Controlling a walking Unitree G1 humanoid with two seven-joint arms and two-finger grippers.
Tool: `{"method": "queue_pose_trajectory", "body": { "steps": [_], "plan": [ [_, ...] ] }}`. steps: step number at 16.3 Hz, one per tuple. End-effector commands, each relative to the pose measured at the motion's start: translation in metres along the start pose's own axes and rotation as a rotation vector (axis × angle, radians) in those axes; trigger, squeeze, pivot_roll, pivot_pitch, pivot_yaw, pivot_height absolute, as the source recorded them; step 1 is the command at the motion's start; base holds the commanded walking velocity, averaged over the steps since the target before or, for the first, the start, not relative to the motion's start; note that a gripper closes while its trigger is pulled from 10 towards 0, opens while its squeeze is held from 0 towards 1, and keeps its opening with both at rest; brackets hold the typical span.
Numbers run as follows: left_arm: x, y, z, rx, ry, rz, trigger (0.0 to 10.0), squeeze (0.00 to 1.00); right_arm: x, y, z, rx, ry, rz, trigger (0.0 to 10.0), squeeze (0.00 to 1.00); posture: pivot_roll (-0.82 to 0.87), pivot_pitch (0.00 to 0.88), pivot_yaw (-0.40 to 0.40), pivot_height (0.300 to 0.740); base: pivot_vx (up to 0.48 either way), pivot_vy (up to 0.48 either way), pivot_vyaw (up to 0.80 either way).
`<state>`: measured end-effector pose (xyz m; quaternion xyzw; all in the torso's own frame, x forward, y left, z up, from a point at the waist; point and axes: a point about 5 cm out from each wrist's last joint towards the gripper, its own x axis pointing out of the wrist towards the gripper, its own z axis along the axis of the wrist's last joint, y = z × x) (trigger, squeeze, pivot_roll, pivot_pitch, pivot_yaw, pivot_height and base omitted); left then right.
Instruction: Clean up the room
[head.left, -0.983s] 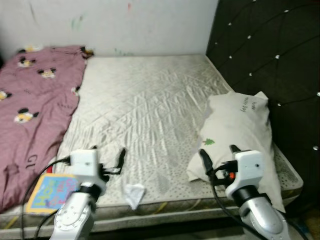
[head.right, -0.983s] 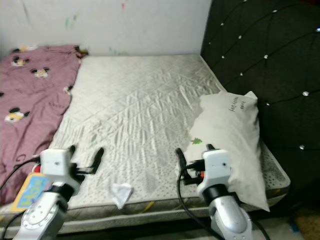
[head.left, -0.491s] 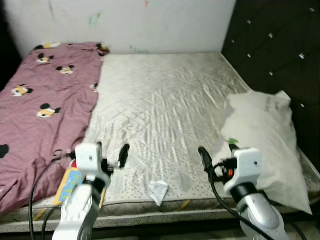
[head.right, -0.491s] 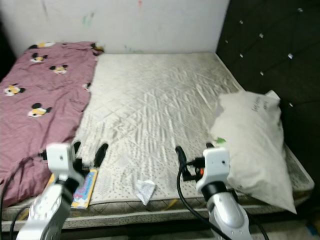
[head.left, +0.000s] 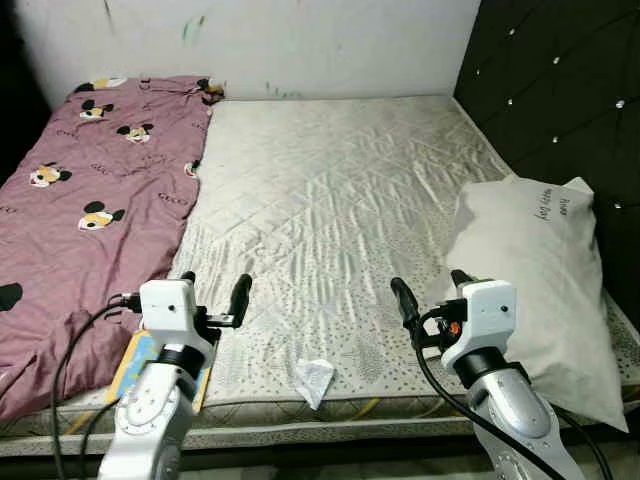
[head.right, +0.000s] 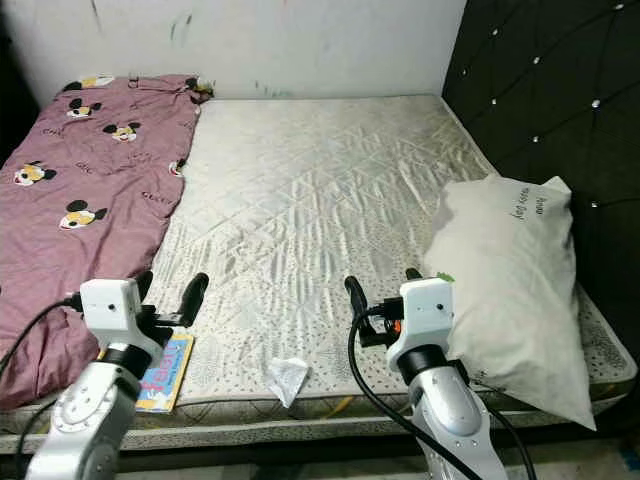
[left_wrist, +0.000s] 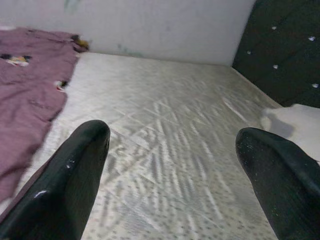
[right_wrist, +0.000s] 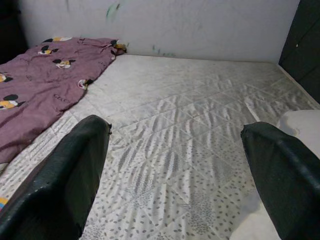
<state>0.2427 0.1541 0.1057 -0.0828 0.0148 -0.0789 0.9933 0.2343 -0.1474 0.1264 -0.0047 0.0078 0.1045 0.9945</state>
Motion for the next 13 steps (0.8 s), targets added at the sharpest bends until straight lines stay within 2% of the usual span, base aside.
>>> {"method": "queue_pose_trajectory", "body": {
  "steps": [1,4,6,8,10,12,13],
  "plan": [
    [-0.002,-0.002,0.001,0.011,-0.001,-0.002,10.0,0.00,0.001,0.000,-0.001,-0.018,0.009,0.007,10.0,0.00,-0.09,0.050,-0.004,0.740,0.000,0.000,0.00],
    [-0.002,-0.002,0.001,0.011,-0.001,-0.006,10.0,0.00,0.000,0.000,-0.001,-0.016,0.006,-0.003,10.0,0.00,-0.09,0.054,-0.008,0.740,0.000,0.000,0.80],
    [-0.002,0.001,0.002,0.024,-0.004,0.010,10.0,0.00,-0.001,-0.002,0.000,0.001,0.005,-0.019,10.0,0.00,-0.09,0.056,-0.007,0.740,0.000,0.000,0.00],
    [-0.008,0.005,0.002,0.020,0.004,0.047,10.0,0.00,-0.004,-0.010,0.003,-0.039,0.017,-0.107,10.0,0.00,-0.08,0.057,-0.005,0.740,0.000,0.000,0.00],
    [-0.013,0.002,0.002,0.018,0.014,0.012,10.0,0.00,-0.005,-0.013,0.004,-0.076,0.035,-0.142,10.0,0.00,-0.08,0.055,-0.009,0.740,0.000,0.000,0.00],
    [-0.013,0.002,0.003,0.012,0.008,0.002,10.0,0.00,-0.003,-0.012,0.004,-0.064,0.032,-0.129,10.0,0.00,-0.08,0.056,-0.009,0.740,0.000,0.000,0.00],
    [-0.012,0.006,0.003,0.039,0.006,0.029,10.0,0.00,-0.003,-0.012,0.003,-0.058,0.033,-0.125,10.0,0.00,-0.08,0.057,-0.009,0.740,0.000,0.000,0.00]
  ]
}}
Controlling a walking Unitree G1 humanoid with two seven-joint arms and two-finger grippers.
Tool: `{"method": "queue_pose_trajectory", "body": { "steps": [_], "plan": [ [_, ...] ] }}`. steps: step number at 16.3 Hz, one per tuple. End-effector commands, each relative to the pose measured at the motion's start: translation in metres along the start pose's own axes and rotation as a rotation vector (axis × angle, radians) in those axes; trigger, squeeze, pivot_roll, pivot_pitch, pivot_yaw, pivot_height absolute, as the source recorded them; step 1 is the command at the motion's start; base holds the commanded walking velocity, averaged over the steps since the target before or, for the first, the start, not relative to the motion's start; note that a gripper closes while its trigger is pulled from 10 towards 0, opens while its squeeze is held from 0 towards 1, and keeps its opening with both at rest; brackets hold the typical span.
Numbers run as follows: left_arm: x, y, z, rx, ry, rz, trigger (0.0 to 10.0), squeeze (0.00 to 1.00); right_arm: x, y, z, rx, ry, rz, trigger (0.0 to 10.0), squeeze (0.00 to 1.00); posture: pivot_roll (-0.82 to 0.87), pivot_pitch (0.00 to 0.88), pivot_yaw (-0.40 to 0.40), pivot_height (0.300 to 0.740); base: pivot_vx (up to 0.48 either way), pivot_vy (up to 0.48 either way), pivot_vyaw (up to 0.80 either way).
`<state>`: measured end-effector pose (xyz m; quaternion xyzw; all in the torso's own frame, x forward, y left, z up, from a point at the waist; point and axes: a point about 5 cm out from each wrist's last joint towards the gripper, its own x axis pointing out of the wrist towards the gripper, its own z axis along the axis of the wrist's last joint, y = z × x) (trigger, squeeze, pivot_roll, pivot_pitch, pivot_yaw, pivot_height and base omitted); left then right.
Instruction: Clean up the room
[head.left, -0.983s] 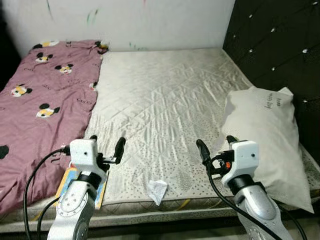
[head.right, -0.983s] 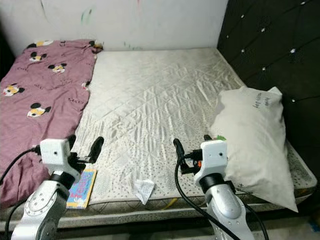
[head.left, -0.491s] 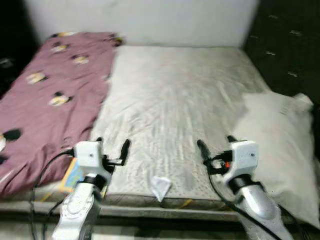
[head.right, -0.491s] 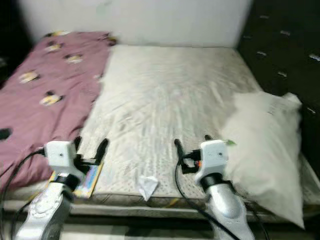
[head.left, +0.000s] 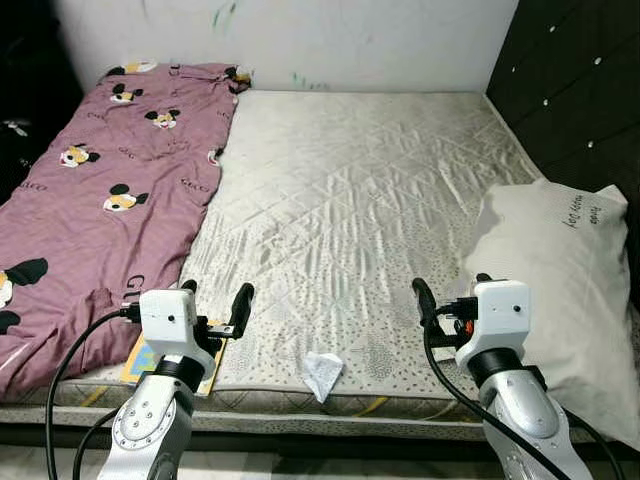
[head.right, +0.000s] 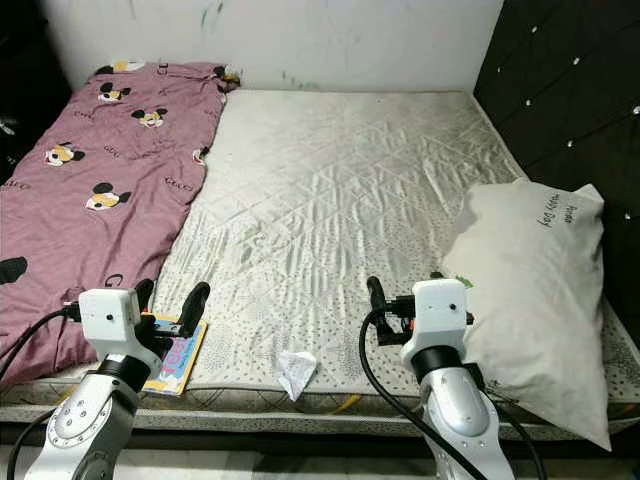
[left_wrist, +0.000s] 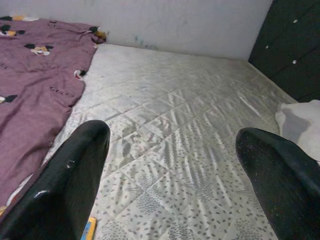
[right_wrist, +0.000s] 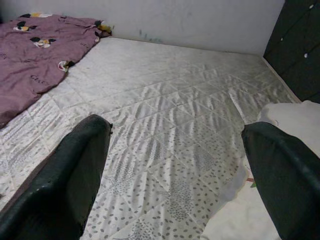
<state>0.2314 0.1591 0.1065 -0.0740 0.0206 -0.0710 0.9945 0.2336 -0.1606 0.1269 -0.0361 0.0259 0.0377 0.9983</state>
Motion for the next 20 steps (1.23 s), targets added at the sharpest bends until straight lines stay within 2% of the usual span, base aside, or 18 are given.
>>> {"method": "queue_pose_trajectory", "body": {
  "steps": [1,4,6,9,11,12,14,15,17,19,20],
  "plan": [
    [0.003,0.003,0.003,0.017,-0.008,0.013,10.0,0.00,0.002,0.001,0.001,0.014,-0.002,0.004,10.0,0.00,-0.08,0.062,-0.008,0.740,0.000,0.349,0.00],
    [0.003,0.000,0.003,-0.004,0.001,0.006,10.0,0.00,0.001,0.001,0.002,0.015,-0.001,0.001,10.0,0.00,-0.08,0.070,-0.002,0.740,0.000,0.480,0.00],
    [0.002,-0.001,0.003,0.006,-0.007,0.001,10.0,0.00,0.002,0.001,0.003,-0.022,0.000,-0.018,10.0,0.00,-0.08,0.075,0.001,0.740,0.000,0.480,0.00],
    [0.005,0.000,0.006,0.016,-0.025,0.012,10.0,0.00,0.008,0.000,0.009,0.012,-0.023,-0.054,10.0,0.00,-0.08,0.078,0.004,0.740,0.000,0.480,0.00],
    [0.007,0.001,0.007,0.017,-0.032,0.015,10.0,0.00,0.011,0.001,0.012,-0.002,-0.046,-0.046,10.0,0.00,-0.08,0.075,0.003,0.740,0.000,0.480,0.00],
    [0.008,0.002,0.009,0.050,-0.048,0.019,10.0,0.00,0.013,0.003,0.016,-0.015,-0.067,-0.033,10.0,0.00,-0.09,0.078,0.005,0.740,0.000,0.000,0.00],
    [0.008,-0.001,0.009,0.030,-0.050,-0.001,10.0,0.00,0.015,0.003,0.017,-0.037,-0.059,-0.041,10.0,0.00,-0.09,0.083,0.006,0.740,0.000,0.000,0.00],
    [0.008,-0.003,0.009,0.016,-0.045,-0.010,10.0,0.00,0.015,0.003,0.015,-0.033,-0.041,-0.045,10.0,0.00,-0.09,0.084,0.006,0.740,0.000,0.000,0.00],
    [0.008,-0.002,0.008,0.031,-0.025,0.042,10.0,0.00,0.014,0.000,0.013,0.003,-0.041,-0.038,10.0,0.00,-0.09,0.088,0.006,0.740,0.000,0.000,0.00],
    [0.010,-0.003,0.010,-0.012,-0.037,-0.013,10.0,0.00,0.014,0.001,0.009,0.033,-0.023,-0.030,10.0,0.00,-0.08,0.083,0.004,0.740,0.000,0.000,0.00],
    [0.010,0.000,0.010,-0.001,-0.037,0.001,10.0,0.00,0.015,0.001,0.008,0.034,-0.019,-0.029,10.0,0.00,-0.08,0.082,0.004,0.740,0.000,0.000,-0.80]
  ]
}}
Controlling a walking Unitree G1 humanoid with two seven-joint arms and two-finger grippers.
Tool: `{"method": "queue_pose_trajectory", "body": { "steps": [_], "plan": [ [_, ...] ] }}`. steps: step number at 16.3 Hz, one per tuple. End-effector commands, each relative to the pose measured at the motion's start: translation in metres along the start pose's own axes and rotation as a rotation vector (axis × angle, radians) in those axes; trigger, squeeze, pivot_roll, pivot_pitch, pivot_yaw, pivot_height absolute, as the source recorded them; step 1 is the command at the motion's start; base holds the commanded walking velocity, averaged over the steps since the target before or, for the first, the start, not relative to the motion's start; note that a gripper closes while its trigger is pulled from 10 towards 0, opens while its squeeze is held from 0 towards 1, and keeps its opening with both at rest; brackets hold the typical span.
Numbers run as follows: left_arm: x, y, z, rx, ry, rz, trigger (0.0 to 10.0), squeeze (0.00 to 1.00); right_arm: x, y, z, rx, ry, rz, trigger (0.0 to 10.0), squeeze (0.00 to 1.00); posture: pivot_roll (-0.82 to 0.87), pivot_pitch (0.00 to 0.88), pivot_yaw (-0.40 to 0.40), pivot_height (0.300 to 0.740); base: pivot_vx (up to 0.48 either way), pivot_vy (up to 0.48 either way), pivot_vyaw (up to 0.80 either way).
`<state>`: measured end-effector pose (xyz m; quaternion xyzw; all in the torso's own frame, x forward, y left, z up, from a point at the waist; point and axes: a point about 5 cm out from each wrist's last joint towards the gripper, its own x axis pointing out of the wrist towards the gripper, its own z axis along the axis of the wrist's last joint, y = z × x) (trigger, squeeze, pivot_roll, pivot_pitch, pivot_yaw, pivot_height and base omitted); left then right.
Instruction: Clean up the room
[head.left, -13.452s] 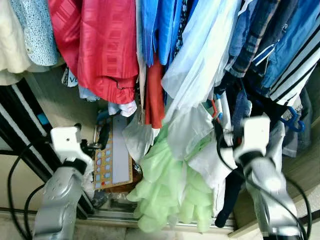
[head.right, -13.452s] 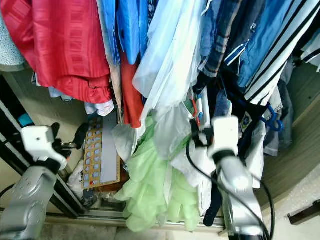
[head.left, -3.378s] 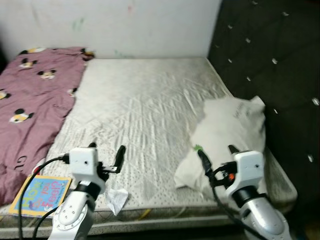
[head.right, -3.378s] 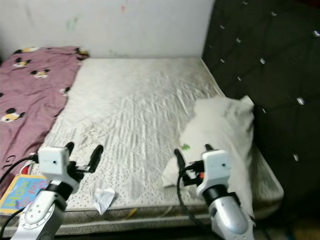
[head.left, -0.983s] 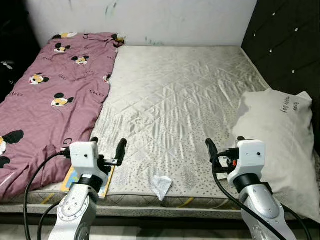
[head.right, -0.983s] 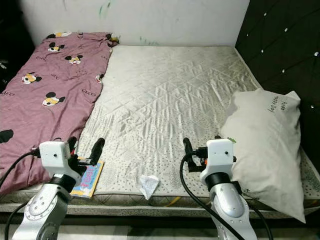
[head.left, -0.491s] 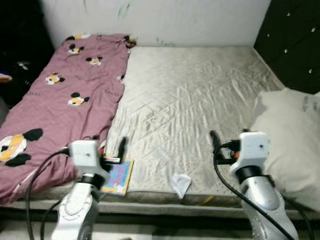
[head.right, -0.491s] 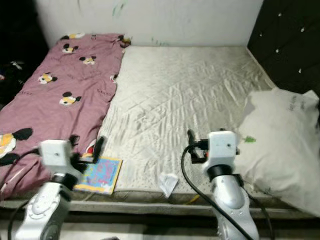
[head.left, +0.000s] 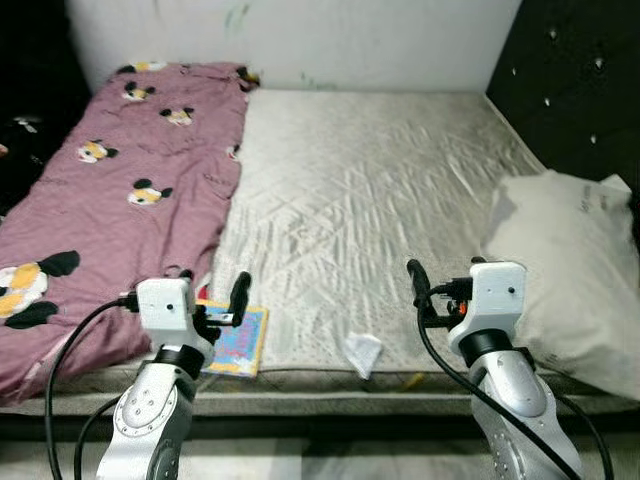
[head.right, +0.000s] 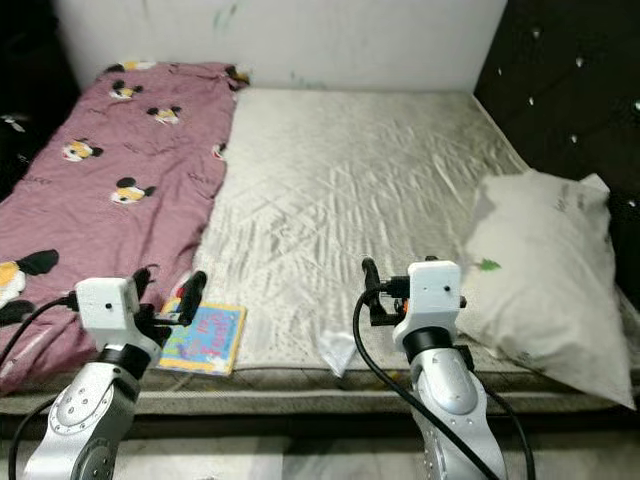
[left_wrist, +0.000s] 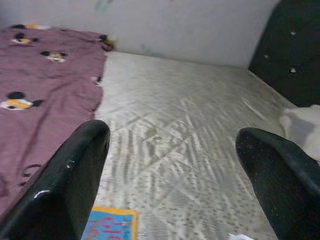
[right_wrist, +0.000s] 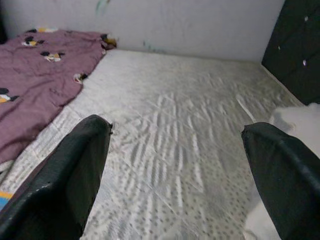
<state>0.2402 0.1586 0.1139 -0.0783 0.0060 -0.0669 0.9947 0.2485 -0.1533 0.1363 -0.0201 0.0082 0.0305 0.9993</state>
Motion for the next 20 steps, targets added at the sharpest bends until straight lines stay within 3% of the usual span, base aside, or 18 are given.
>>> {"method": "queue_pose_trajectory", "body": {
  "steps": [1,7,12,20],
  "plan": [
    [0.001,0.001,0.002,0.008,-0.004,-0.003,10.0,0.00,0.000,-0.004,-0.004,0.008,0.016,-0.016,10.0,0.00,-0.08,0.081,-0.001,0.740,0.000,0.000,-0.43],
    [0.005,-0.002,0.002,-0.013,-0.005,-0.024,10.0,0.00,0.001,0.001,-0.013,0.014,0.029,0.003,10.0,0.00,-0.07,0.069,0.012,0.740,0.000,0.000,0.00],
    [0.006,-0.004,0.001,-0.013,-0.008,-0.035,10.0,0.00,0.000,0.003,-0.016,0.041,0.028,0.011,10.0,0.00,-0.07,0.063,0.011,0.740,0.000,0.000,-0.48],
    [0.005,-0.002,0.002,0.013,-0.005,-0.051,10.0,0.00,0.001,0.006,-0.008,0.031,0.001,0.057,10.0,0.00,-0.08,0.088,0.010,0.740,0.000,0.000,0.00]
  ]
}}
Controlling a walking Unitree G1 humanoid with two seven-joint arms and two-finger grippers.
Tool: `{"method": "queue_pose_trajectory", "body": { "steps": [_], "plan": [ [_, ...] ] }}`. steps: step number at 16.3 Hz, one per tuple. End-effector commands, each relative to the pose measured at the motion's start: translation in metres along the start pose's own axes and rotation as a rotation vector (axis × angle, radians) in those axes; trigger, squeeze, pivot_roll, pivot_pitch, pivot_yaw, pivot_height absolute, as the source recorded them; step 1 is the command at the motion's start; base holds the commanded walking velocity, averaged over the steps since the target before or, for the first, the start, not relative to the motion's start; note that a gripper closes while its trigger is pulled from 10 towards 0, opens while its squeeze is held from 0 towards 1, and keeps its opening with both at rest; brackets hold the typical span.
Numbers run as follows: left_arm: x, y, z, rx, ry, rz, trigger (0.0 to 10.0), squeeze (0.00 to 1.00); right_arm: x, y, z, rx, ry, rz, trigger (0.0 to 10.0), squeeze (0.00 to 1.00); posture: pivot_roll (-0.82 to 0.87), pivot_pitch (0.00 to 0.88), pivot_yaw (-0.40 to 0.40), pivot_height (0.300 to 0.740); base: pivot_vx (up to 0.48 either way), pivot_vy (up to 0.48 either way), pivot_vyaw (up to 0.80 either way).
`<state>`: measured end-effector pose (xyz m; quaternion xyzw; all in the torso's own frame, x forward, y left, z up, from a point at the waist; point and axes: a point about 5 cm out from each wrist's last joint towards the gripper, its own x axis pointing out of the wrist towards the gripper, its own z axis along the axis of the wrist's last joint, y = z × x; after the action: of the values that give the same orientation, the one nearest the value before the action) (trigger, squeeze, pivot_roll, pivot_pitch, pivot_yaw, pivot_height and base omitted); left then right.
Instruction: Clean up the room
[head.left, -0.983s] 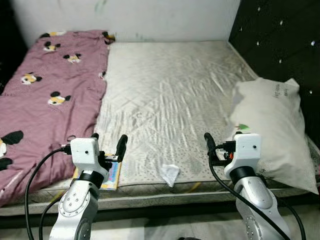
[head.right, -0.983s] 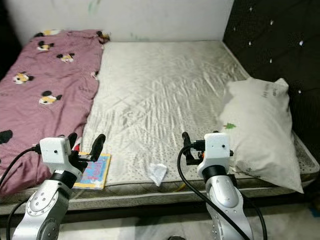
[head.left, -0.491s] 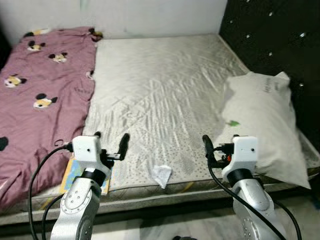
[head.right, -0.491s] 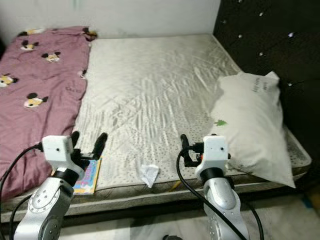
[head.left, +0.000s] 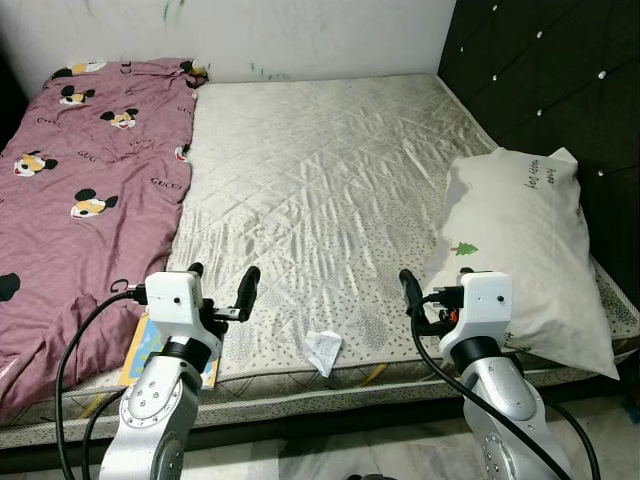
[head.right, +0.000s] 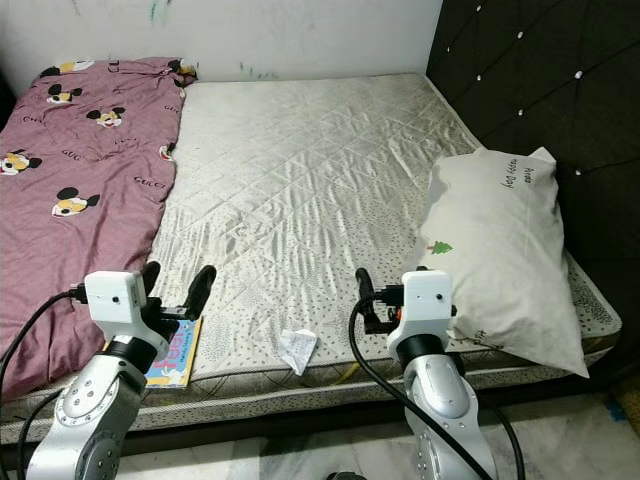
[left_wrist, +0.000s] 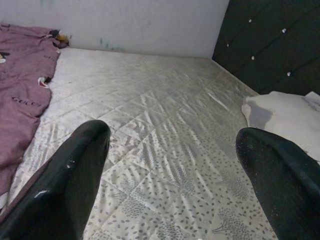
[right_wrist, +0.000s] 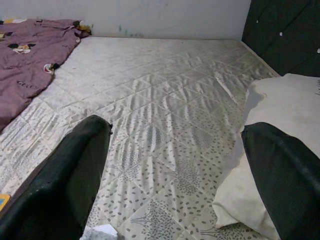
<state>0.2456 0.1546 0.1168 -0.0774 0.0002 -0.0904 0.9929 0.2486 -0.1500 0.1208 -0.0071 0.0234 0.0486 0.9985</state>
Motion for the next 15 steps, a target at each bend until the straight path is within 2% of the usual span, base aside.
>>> {"method": "queue_pose_trajectory", "body": {
  "steps": [1,2,5,10,15],
  "plan": [
    [-0.001,0.002,0.000,0.011,0.004,-0.002,10.0,0.00,0.001,0.003,0.008,0.003,-0.028,0.024,10.0,0.00,-0.08,0.088,0.010,0.740,0.000,0.000,0.00],
    [-0.002,0.005,0.002,0.016,0.000,0.014,10.0,0.00,-0.002,0.004,0.012,0.028,-0.032,0.067,10.0,0.00,-0.08,0.115,0.001,0.740,0.000,0.000,0.00],
    [-0.007,0.002,0.000,0.008,0.007,0.026,10.0,0.00,-0.012,0.008,0.017,0.018,-0.027,0.151,10.0,0.00,-0.09,0.135,-0.003,0.740,0.000,0.000,0.00],
    [-0.019,0.007,-0.002,0.014,0.026,0.054,10.0,0.00,-0.025,0.005,0.024,0.025,-0.015,0.184,10.0,0.00,-0.10,0.158,-0.011,0.740,0.000,0.000,0.00],
    [-0.018,0.007,-0.001,0.015,0.027,0.057,10.0,0.00,-0.025,0.007,0.026,0.021,-0.001,0.206,10.0,0.00,-0.09,0.160,-0.012,0.740,0.000,0.000,0.00]
  ]
}}
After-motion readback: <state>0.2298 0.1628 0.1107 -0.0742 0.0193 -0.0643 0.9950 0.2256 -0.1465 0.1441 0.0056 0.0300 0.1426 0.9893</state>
